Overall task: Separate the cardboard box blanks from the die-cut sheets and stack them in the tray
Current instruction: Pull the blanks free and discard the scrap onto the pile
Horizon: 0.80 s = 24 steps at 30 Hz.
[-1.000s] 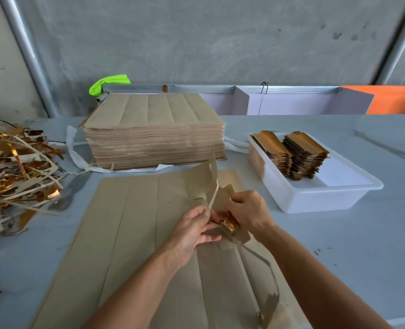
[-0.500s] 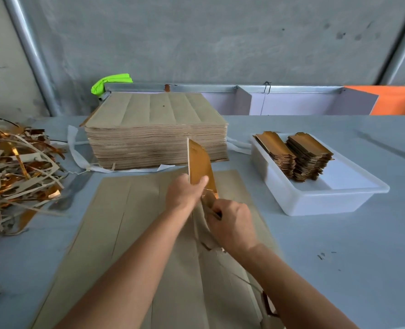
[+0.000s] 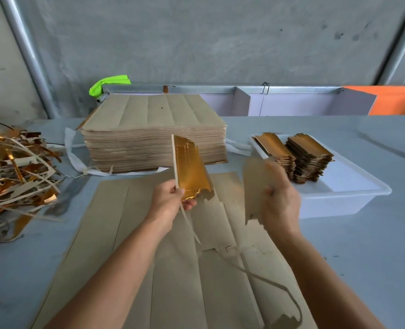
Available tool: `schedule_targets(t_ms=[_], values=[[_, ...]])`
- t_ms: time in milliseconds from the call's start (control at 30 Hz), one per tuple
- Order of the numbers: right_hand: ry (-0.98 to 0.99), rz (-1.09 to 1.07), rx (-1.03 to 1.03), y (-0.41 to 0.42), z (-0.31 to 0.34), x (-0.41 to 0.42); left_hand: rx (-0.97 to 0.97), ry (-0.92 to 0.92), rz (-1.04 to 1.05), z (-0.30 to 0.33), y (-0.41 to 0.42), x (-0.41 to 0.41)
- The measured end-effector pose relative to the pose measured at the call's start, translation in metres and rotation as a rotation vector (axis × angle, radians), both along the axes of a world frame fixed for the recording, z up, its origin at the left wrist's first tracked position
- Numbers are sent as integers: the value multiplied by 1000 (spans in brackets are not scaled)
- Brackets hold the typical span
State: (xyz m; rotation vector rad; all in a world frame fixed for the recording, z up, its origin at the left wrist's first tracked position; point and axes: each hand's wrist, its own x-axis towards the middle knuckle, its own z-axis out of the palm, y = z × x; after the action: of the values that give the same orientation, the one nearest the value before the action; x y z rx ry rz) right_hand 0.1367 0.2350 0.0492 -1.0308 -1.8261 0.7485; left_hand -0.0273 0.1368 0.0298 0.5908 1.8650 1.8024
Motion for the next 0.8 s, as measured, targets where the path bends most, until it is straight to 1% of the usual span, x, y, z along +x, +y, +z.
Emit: schedule_targets(t_ms=[67,100,167,300,400,467,567,600,633,700,733,767,800], values=[[-233,42,184,2,12,-18,67,30,-114,8,-1,8],[-310,85,215,1,16,-28,91,48,-140,11,-1,11],[-345,214,156,-4,20,-44,115,73,-156,15,2,13],[-149,391,-78,-11,20,-56,166,102,-232,18,2,10],[-52,456,-232,-9,17,-56,104,142,-297,17,-3,6],[-39,420,-283,-4,15,-58,56,156,-349,16,-7,5],[-38,300,-331,8,16,-59,8,180,-423,15,-13,4],[-40,262,-328,13,18,-56,25,176,-388,14,-14,3],[-41,232,-329,17,21,-53,66,147,-296,13,-14,0],[-66,233,-328,20,22,-45,144,37,3,15,-10,-7],[-104,257,-295,17,21,-44,155,6,138,16,-8,-10],[-165,284,-215,12,20,-44,140,27,220,18,-4,-11],[-231,310,-110,5,16,-45,99,100,240,18,-1,-9]])
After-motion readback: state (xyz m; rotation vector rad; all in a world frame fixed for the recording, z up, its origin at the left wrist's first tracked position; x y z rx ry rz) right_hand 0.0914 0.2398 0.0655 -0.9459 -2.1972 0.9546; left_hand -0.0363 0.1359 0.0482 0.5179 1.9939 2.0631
